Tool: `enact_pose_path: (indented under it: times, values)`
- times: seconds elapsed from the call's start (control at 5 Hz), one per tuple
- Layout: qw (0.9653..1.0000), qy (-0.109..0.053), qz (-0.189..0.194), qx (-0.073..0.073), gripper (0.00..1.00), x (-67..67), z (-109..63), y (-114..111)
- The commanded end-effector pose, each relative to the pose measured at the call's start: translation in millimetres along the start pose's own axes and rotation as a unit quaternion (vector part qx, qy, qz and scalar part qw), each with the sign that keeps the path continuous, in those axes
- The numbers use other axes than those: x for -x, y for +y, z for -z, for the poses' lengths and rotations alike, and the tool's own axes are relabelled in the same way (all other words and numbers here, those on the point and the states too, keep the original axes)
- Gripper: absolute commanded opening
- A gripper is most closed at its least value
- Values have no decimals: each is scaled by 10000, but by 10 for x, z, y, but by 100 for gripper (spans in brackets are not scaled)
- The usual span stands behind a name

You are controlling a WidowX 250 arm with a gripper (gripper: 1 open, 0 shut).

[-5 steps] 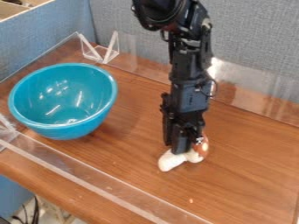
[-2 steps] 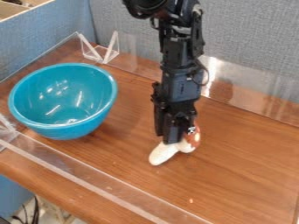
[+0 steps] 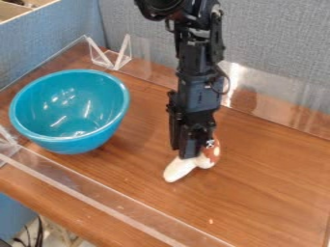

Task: Put the mushroom in the blue bowl

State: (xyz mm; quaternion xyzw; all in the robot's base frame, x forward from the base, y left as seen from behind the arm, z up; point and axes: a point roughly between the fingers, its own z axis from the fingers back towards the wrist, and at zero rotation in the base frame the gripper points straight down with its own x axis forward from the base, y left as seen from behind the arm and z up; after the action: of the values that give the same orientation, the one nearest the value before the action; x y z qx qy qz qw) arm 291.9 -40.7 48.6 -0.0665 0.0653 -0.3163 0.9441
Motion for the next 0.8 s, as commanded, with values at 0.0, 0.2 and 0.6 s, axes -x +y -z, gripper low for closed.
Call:
enact_pose_path:
  times: [0.0, 0.2, 0.6]
  values:
    - [9995, -272, 44, -172, 0, 16, -195, 34]
    - [9995, -255, 57, -162, 0, 26, -189, 38]
    - [9996, -211, 90, -142, 0, 44, -162, 48]
